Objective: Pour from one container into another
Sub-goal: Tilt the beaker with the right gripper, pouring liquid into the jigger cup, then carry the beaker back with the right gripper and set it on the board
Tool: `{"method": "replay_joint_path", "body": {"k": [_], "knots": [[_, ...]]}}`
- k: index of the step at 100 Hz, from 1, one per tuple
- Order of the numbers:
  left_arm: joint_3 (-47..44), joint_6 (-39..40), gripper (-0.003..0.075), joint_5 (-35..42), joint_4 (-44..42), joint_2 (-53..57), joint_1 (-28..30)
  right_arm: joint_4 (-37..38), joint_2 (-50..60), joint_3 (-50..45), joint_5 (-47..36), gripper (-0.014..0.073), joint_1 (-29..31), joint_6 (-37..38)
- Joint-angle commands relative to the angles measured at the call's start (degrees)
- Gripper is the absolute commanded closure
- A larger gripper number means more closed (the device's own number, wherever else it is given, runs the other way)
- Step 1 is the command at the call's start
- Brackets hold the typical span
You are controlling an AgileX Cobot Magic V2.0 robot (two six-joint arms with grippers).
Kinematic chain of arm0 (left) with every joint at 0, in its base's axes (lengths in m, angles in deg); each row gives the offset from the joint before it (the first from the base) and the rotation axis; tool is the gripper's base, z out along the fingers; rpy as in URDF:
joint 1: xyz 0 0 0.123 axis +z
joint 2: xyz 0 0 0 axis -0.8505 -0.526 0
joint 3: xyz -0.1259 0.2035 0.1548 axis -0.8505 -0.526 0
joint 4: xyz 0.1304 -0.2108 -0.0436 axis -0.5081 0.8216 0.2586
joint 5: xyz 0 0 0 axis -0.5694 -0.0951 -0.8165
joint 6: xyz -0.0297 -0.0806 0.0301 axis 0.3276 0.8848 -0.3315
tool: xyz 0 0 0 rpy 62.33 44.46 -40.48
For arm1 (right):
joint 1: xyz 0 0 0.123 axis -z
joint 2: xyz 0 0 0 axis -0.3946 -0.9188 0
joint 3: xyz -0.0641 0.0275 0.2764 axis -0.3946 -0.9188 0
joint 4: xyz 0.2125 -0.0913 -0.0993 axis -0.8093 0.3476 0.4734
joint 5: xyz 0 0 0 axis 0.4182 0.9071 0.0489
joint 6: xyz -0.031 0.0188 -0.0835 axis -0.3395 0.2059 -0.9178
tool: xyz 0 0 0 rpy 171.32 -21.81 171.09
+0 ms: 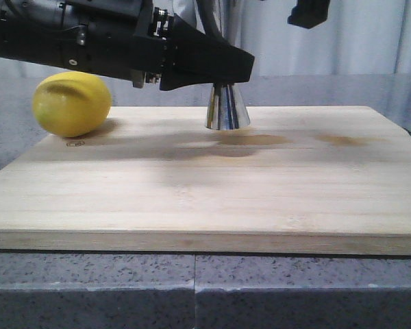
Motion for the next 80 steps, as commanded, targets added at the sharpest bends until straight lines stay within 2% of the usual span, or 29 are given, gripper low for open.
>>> {"method": "replay_joint_path", "body": {"k": [1,22,41,61,80], "knots": [[1.8,0.3,0.0661,-3.9,3.8,2.3,-0.5,1.1,1.8,2.2,-0.3,0.0284,0.3,6.5],[1.8,0.3,0.0661,-3.9,3.8,2.3,-0.5,0.6,3.2,2.2,-0.7,0.0284,2.6,21.2],[1.8,0.3,0.0661,-3.9,3.8,2.3,-0.5,-2.1,5.5,1.9,-3.6,0.0284,8.1,35.0],[1.8,0.3,0.0661,-3.9,3.8,2.3,-0.5,-6.8,8.0,-2.4,-11.7,0.0284,14.3,41.9],[1.8,0.3,0.0661,-3.8,3.8,2.3,-0.5,-7.3,8.7,-9.0,-20.3,0.0284,18.6,46.6]]}}
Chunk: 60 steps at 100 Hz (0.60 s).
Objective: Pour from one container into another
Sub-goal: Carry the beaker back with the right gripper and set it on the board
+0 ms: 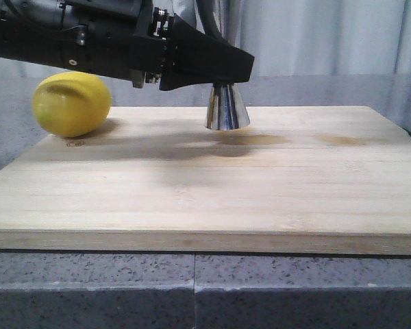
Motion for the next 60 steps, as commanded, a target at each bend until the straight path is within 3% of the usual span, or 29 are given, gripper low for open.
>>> {"method": "replay_joint_path", "body": {"k": [1,60], "knots": [[1.8,0.3,0.0661,-3.8,3.8,2.3,-0.5,-0.3,2.0,-0.9,-5.7,0.0284,1.9,2.1],[1.8,0.3,0.0661,-3.8,3.8,2.3,-0.5,-4.6,1.8,-15.7,-23.7,0.0284,12.3,0.2]]}}
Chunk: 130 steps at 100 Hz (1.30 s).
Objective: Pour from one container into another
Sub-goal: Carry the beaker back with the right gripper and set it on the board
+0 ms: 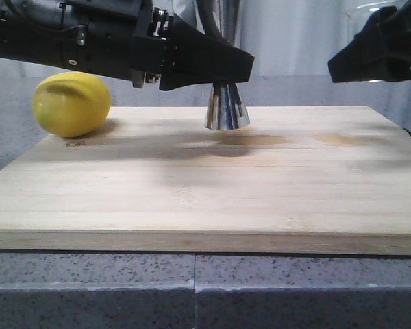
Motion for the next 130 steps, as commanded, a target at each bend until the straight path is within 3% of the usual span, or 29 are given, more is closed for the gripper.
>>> {"method": "replay_joint_path", "body": {"k": [1,24,45,69,111,130], "knots": [[1.8,0.3,0.0661,-3.8,3.8,2.3,-0.5,-1.1,1.6,0.1,-5.4,0.0284,1.9,-1.4],[1.8,0.3,0.0661,-3.7,3.8,2.3,-0.5,-1.3,-1.8,-1.5,-18.8,0.0284,7.0,-3.3],[1.8,0.3,0.0661,-3.7,3.8,2.3,-0.5,-2.6,-6.7,-1.5,-23.9,0.0284,7.4,-9.3],[1.8,0.3,0.0661,-3.7,3.8,2.3,-0.5,-8.7,-10.8,-1.5,-24.7,0.0284,7.4,-17.2],[1.8,0.3,0.0661,-3.7,3.8,2.3,-0.5,-11.8,-13.7,-1.4,-23.9,0.0276,7.4,-18.3],[1.8,0.3,0.0661,-3.7,3.8,2.3,-0.5,-11.8,-13.7,-1.4,-23.9,0.012,7.4,-18.3]]}}
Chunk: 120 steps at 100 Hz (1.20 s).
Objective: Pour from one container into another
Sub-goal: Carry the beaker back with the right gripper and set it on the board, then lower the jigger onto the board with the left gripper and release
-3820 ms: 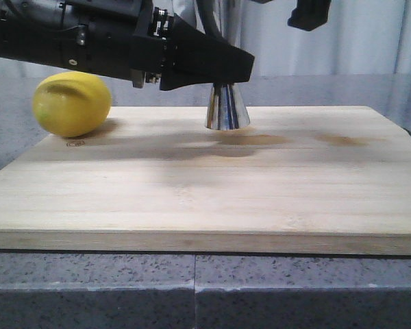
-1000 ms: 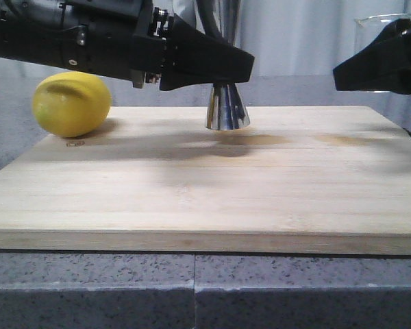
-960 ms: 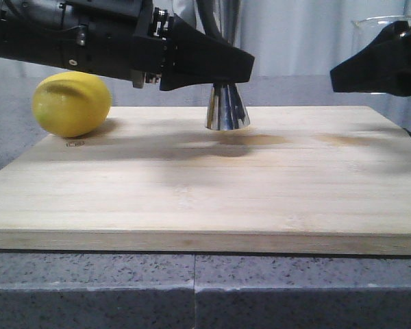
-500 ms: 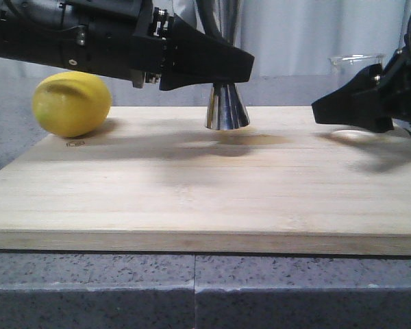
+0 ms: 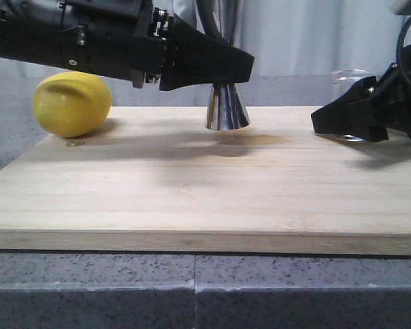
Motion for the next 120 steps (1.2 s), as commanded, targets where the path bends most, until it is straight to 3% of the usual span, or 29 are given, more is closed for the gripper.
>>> {"method": "replay_joint_path", "body": {"k": [1,14,37,59,74,98,120], "knots": [[1.8,0.3,0.0661,-3.7,3.8,2.3,-0.5,-1.6,1.5,1.3,-3.5,0.0113,0.4,-0.5],[1.8,0.3,0.0661,-3.7,3.8,2.3,-0.5,-1.5,2.5,1.3,-3.4,0.0006,0.4,0.6],[1.8,0.3,0.0661,-3.7,3.8,2.3,-0.5,0.5,8.8,1.3,1.4,-0.0006,0.4,4.6],[1.8,0.3,0.0661,-3.7,3.8,2.3,-0.5,8.7,17.0,1.3,3.0,-0.0006,0.4,18.2],[1.8,0.3,0.0661,-3.7,3.8,2.3,-0.5,14.2,22.4,1.3,8.4,-0.0006,0.4,26.8],[1.8,0.3,0.0661,-3.7,3.8,2.3,-0.5,27.7,31.2,1.3,11.8,-0.0006,0.4,45.0],[1.8,0.3,0.0661,-3.7,3.8,2.3,-0.5,31.7,36.1,1.3,11.9,-0.0006,0.4,47.7]]}}
